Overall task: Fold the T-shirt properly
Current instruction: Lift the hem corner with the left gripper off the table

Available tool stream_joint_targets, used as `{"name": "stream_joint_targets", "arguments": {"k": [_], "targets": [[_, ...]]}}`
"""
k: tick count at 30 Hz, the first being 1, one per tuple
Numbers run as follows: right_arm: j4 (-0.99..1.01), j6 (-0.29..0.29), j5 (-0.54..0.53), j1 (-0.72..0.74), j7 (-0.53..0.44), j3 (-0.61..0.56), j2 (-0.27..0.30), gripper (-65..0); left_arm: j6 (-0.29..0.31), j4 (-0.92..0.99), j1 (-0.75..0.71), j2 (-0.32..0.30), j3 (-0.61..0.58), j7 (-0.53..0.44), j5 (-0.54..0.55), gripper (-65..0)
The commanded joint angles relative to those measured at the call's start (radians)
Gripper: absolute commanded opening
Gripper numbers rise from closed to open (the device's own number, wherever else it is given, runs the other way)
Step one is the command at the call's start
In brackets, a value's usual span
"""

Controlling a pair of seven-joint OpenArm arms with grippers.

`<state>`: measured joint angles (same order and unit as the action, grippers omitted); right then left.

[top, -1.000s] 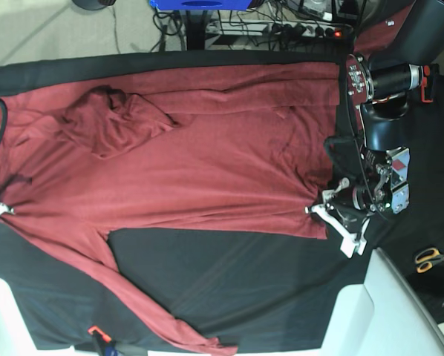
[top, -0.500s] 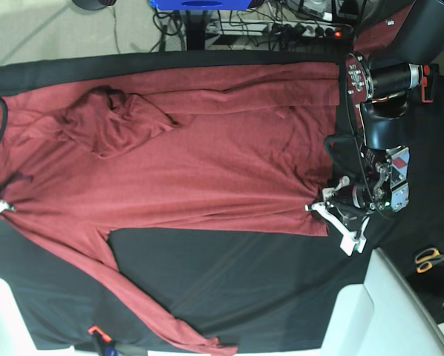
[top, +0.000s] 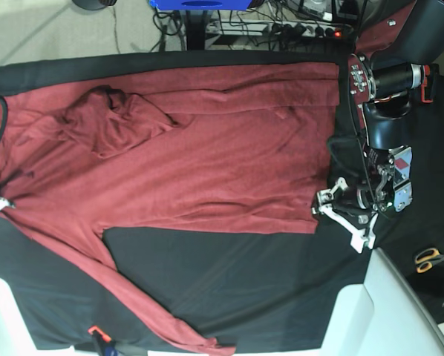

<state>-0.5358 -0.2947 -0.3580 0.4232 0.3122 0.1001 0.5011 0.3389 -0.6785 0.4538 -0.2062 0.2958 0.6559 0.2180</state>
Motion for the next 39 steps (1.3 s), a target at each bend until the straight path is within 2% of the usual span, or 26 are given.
{"name": "stream_joint_targets", "arguments": {"k": [1,9,12,15,17,20,23,28,30,32,35,39], "targets": [[-0.019,0.005,0.001,0.027,-0.021,0.003,0.029,-65.0,-0.010,-0.013,0.026,-0.022,0.004,-0.014,0.018,-28.1],[-0.039,0.004,0.001,0.013,-0.021,0.003,0.029,-65.0,-0.014,0.019,0.098,-0.016,0.004,-0.021,0.018,-29.0],[-0.137,0.004,0.001,-0.042,-0.018,0.003,0.029,-65.0,-0.016,0.161,0.165,-0.016,-0.005,-0.110,0.010,-29.0],[-0.229,0.004,0.000,-0.073,0.035,0.011,0.029,-65.0,-0.017,0.371,0.241,-0.017,-0.005,-0.215,0.008,-29.0],[-0.263,0.005,0.000,-0.076,0.069,0.011,0.034,-65.0,-0.017,0.435,0.262,-0.017,-0.005,-0.250,0.008,-29.1],[-0.269,0.005,0.000,-0.073,0.078,0.011,0.037,-65.0,-0.017,0.438,0.265,-0.012,-0.007,-0.250,0.008,-29.1],[-0.269,0.005,0.000,-0.073,0.078,0.011,0.032,-65.0,-0.060,0.438,0.250,-0.005,-0.007,-0.253,0.008,-29.1],[-0.257,0.005,0.000,-0.073,0.075,0.013,0.031,-65.0,-0.060,0.438,0.237,0.004,-0.008,-0.253,0.007,-29.3],[-0.257,0.005,0.000,-0.073,0.074,0.013,0.031,-65.0,-0.060,0.438,0.236,0.029,-0.011,-0.252,0.005,-29.5],[-0.257,0.005,0.000,-0.073,0.074,0.013,0.031,-65.0,-0.060,0.438,0.236,0.038,-0.065,-0.252,0.008,-29.9],[-0.257,0.005,0.000,-0.073,0.074,0.013,0.031,-65.0,-0.060,0.438,0.236,0.057,-0.148,-0.255,0.018,-40.3],[-0.257,0.005,0.000,-0.077,0.072,0.013,0.031,-65.0,-0.064,0.440,0.236,0.050,-0.086,-0.255,0.013,-57.4]]}}
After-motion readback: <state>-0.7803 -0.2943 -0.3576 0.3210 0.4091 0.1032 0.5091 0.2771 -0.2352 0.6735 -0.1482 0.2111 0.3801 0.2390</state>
